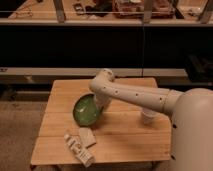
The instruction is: Drag the ceramic bowl in a circle
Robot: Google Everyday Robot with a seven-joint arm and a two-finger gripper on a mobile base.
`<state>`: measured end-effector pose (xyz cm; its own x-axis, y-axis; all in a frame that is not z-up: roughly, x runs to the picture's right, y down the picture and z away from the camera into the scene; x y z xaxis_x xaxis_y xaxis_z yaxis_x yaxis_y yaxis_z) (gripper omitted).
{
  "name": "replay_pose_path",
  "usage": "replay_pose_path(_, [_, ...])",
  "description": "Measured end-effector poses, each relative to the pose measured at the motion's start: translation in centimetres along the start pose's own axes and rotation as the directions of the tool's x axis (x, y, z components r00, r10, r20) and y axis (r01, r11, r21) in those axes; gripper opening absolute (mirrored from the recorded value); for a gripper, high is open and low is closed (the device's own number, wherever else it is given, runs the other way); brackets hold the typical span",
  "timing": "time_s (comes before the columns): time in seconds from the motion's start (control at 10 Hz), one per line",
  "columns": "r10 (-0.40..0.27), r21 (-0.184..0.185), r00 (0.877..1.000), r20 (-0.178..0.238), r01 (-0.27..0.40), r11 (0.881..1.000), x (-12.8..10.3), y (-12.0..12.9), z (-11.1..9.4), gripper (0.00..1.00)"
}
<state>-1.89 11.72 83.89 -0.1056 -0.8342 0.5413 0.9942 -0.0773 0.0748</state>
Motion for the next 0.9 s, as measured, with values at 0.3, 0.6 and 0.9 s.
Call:
replay_pose_path(0.3, [-0.167,0.035,0.984,0.064,0.165,0.986,-4.2,-5.2,1.4,0.0])
replay_pose_path(0.6, [-0.251,0.086,0.965,0.077,0.244,0.966,-3.7,-11.3,2.9,0.0])
replay_pose_path(0.9, [-0.24,0.143,0.97,0.042,0.232,0.962,1.0,-16.2,3.3,0.0])
